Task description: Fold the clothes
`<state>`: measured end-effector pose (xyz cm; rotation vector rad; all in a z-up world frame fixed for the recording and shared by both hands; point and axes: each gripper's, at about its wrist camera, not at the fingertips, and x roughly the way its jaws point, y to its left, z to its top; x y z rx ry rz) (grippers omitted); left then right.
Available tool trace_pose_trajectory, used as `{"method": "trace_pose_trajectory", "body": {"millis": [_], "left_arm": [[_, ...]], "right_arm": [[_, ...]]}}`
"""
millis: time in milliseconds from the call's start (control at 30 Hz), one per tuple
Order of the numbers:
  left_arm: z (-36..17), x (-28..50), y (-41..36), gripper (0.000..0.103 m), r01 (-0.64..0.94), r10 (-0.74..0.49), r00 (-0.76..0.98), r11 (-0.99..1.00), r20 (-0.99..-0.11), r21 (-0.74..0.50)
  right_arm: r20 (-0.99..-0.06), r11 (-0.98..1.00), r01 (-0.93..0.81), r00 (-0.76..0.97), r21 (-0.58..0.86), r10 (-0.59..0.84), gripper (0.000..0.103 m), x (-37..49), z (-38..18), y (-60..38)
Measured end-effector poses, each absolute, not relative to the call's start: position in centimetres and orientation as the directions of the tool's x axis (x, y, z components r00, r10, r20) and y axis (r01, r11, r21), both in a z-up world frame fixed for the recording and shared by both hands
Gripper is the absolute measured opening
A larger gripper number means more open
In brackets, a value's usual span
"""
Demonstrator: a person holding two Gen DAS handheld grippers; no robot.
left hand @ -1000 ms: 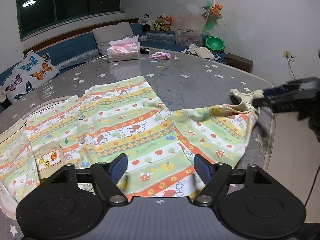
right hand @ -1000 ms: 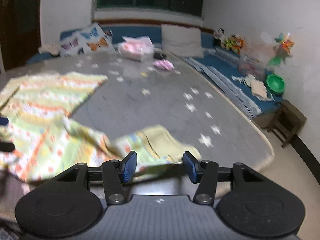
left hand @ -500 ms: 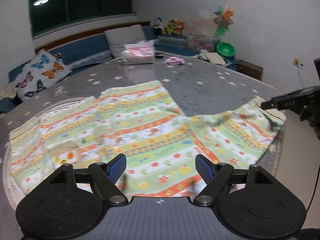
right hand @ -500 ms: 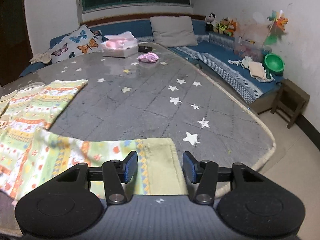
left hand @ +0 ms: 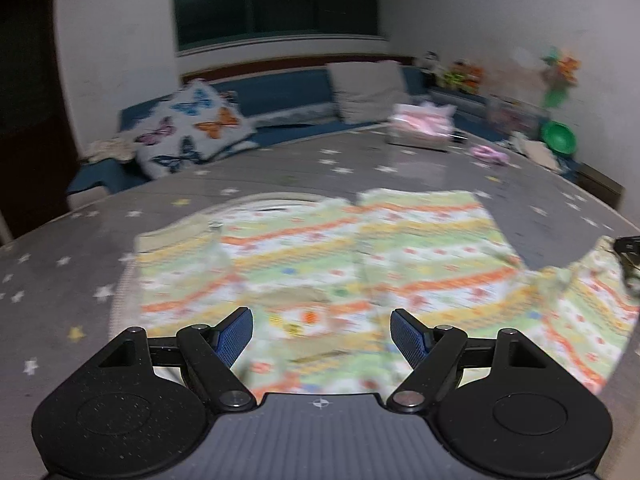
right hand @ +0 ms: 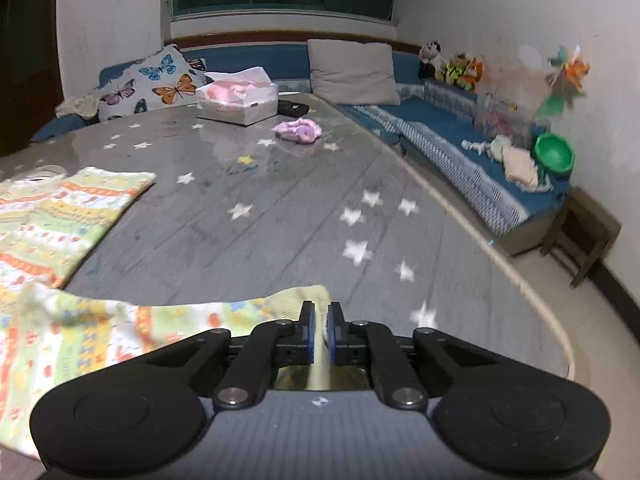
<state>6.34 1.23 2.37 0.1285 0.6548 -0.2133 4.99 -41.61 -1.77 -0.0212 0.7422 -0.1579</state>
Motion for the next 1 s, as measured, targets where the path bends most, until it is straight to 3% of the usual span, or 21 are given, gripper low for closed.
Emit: {"method": "trace_pose_trajectory", "body": {"millis": [200, 367, 500, 1000], "left_arm": [[2.0, 9.0, 4.9, 0.076, 0.094, -0.028, 0.781, 0.993, -0.624, 0.073], [1.4, 12.2, 7.3, 0.07, 0.021, 0.029, 0.764, 0.997, -0.645, 0.071], [1.0, 15.6, 7.6, 0.069, 0.017, 0.021, 0.749, 0.999, -0.662, 0.052], [-1.5, 27.3, 7.6, 0.065, -0.093, 0.074, 0.707, 0.996, -0.703, 0.011]], "right_arm": [[-0.683, 0.98, 0.175, 0.706, -0.09, -0.189, 0.004, 7.8, -2.1, -42.8], [-0.679, 0.993, 0.117, 0.727, -0.023, -0.101, 0.011, 7.0, -1.3, -41.9], [-0.691, 0.995, 0.096, 0.719, -0.014, -0.079, 0.031, 6.4, -1.5, -40.9], [-0.698, 0.996, 0.089, 0.714, 0.007, -0.059, 0.042, 6.0, -2.2, -40.7]]}}
